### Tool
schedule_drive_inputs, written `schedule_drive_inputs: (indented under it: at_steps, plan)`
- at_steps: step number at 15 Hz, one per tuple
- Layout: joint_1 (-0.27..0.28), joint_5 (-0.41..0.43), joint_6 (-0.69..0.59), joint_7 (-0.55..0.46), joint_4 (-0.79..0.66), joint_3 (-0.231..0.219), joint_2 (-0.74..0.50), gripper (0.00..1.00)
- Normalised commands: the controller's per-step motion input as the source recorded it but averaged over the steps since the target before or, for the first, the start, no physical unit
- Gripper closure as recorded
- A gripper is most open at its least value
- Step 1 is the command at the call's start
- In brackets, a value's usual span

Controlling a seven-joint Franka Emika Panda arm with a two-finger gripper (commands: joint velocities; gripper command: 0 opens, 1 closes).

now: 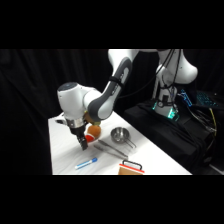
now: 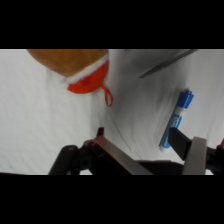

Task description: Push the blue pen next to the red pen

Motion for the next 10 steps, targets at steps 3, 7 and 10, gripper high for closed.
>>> schedule_drive_inputs:
  at_steps: [3,7,10]
  plan:
    - [0.066,-0.037,0.13,0.10,0.29,-0.029,0.27,0.00]
    - [0.071,-0.052,0.13,0.10,0.24,-0.055,0.23,0.00]
    - [0.083,-0.061,0.12,0.10,0.19,-0.066,0.18,0.00]
